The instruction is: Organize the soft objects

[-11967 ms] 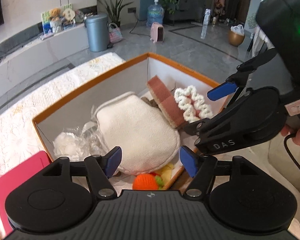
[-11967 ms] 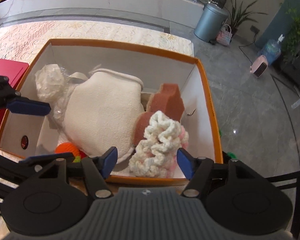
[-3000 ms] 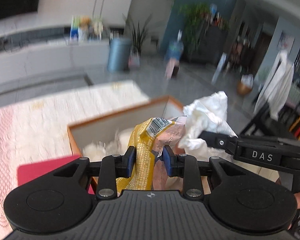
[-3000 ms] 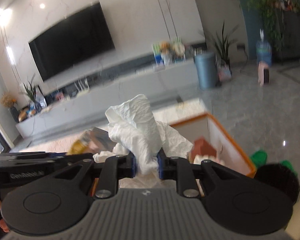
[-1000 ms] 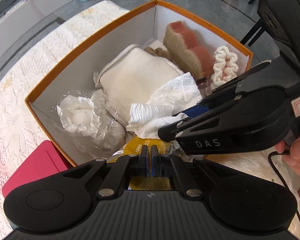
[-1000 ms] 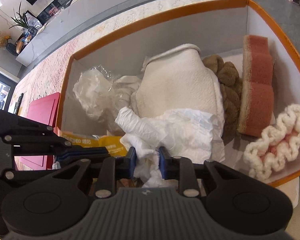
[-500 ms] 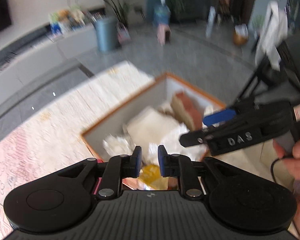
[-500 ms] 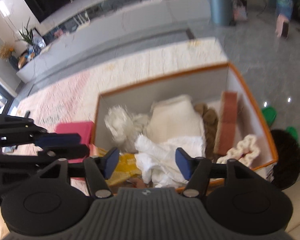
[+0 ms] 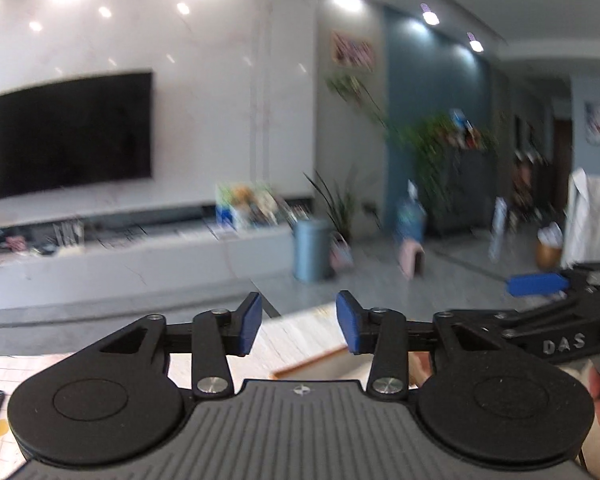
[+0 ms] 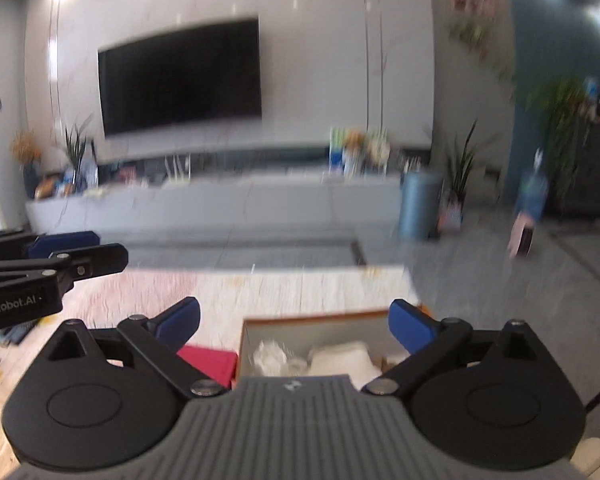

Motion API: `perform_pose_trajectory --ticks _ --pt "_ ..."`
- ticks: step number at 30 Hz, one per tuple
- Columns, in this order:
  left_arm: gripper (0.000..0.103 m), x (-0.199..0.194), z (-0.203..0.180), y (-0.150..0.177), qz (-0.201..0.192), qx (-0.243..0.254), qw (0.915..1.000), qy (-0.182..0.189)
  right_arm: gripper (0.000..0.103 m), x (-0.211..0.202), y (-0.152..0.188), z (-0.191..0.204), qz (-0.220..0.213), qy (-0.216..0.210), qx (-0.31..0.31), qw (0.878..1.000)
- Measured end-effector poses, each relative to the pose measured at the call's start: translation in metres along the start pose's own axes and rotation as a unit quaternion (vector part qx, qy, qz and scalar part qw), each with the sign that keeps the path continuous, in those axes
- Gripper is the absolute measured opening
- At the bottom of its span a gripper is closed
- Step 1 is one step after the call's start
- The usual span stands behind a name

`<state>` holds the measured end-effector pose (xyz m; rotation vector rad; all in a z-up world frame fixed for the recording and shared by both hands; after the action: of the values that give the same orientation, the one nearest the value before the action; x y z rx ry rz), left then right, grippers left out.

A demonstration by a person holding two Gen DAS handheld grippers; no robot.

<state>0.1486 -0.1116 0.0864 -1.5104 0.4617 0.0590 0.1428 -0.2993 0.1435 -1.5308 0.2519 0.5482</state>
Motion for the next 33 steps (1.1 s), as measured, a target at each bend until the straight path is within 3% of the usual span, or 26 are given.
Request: perform_pose_trajectory --ticks 3,5,9,12,18,24,29,33 --pt "0.073 -0.016 0.004 0.010 -0.042 -0.009 0.9985 -0.034 0.100 -0.016 0.017 0.015 -0.041 0.019 0.001 0.999" --pt "0.079 -0.024 0.006 0.019 -0.067 -0.005 0.9960 -0.058 0.100 -0.020 0.032 0.023 -0.056 0.028 0.002 0.998" --pt "0.095 -0.033 0.006 0.039 -0.082 0.008 0.9930 -0.085 0.100 -0.021 0.065 0.037 -0.071 0.043 0.005 0.997" --pt "0.101 -0.032 0.006 0.056 -0.077 0.009 0.9914 -0.106 0.100 -0.023 0.086 0.047 -0.078 0.060 0.009 0.995" --pt "0.103 -0.034 0.018 0.085 -0.042 -0.029 0.9917 -0.118 0.100 -0.025 0.126 0.056 -0.086 0.088 0.028 0.992" --pt "0.103 -0.028 0.027 0.110 0.002 -0.048 0.9912 -0.123 0.100 -0.023 0.158 0.049 -0.090 0.085 0.052 0.991" --pt "0.103 -0.027 0.028 0.128 0.020 -0.051 0.9909 -0.123 0.100 -0.023 0.170 0.044 -0.115 0.085 0.062 0.988" --pt "0.103 -0.026 0.023 0.134 0.030 -0.047 0.9906 -0.125 0.100 -0.016 0.177 0.040 -0.101 0.081 0.072 0.989"
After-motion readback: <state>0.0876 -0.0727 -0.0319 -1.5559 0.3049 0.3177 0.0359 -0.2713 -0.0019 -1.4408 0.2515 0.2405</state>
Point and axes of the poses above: each gripper's, at about its wrist camera, not at the fingertips, and x roughly the way its jaws point, z to its left, y to its underside, the point moved 3 cm from there along x, roughly the way its jaws point, and after that the axes turned 4 degrees about z, right-handed, at the moved point
